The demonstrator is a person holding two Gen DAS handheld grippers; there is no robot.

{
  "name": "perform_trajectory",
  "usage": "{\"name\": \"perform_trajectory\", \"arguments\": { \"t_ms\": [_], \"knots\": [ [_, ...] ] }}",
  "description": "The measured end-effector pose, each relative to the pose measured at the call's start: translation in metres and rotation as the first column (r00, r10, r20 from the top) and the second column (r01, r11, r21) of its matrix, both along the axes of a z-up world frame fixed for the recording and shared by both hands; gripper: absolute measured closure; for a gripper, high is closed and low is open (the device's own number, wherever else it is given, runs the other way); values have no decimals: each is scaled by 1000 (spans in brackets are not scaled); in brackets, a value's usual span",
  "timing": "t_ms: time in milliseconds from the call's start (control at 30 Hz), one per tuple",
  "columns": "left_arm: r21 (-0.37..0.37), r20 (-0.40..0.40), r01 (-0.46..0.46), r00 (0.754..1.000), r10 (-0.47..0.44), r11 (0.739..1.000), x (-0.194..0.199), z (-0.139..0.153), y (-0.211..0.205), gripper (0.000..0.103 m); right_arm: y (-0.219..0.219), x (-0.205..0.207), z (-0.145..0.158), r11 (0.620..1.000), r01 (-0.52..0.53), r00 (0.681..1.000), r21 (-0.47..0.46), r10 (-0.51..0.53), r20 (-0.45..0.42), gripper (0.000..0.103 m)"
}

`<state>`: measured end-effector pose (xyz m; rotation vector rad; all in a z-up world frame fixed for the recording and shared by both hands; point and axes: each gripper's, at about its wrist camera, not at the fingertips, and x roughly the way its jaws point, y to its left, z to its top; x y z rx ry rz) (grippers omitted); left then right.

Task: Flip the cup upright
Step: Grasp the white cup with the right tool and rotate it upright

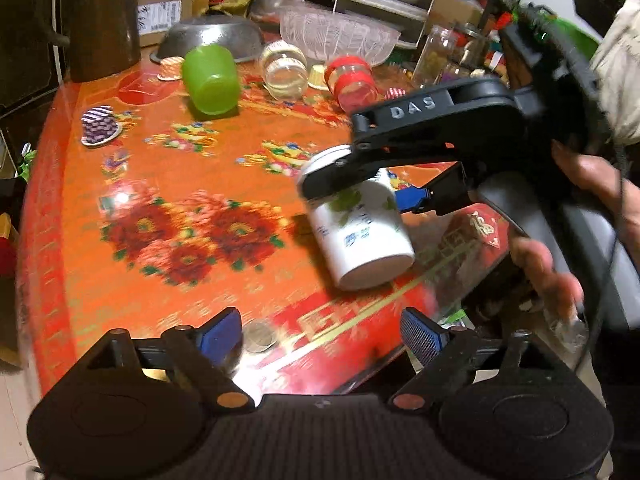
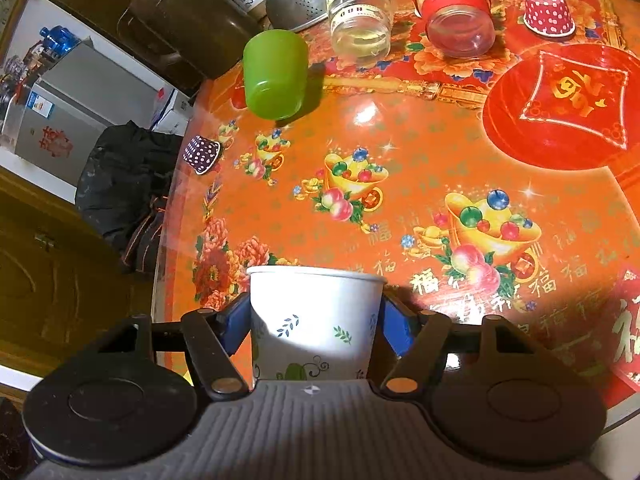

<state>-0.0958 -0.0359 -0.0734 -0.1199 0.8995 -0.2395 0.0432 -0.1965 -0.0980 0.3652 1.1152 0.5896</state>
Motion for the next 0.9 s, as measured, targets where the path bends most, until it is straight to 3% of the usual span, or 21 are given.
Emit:
{"name": "perform_trajectory", "arguments": {
  "t_ms": [267,333,400,467,567,633,800,900],
  "knots": [
    [-133,98,-141,983,155,981,-27,15,80,14,5,0,4,1000,0,1000,-30,1,31,36],
    [-167,134,-147,976,170,975,-29,19,89,14,6,-5,11,999,10,996,-32,-7,87,36],
    [-186,173,-154,967,187,970,-32,22,94,14,9,-20,24,998,27,975,-63,-13,224,36],
    [-210,210,-158,956,202,965,-35,26,98,14,14,-42,37,992,75,914,-102,-27,405,36],
    [-250,248,-150,945,213,957,-34,29,101,14,20,-73,42,983,143,791,-117,-43,611,36],
    [-258,263,-143,941,212,955,-33,28,101,14,19,-83,36,984,154,754,-93,-56,654,36],
    [-262,276,-134,938,208,956,-29,25,100,14,31,-116,15,951,265,583,-161,-26,812,36],
    [-277,281,-132,936,212,952,-26,23,102,14,38,-126,6,939,286,527,-191,12,850,37]
  ]
}}
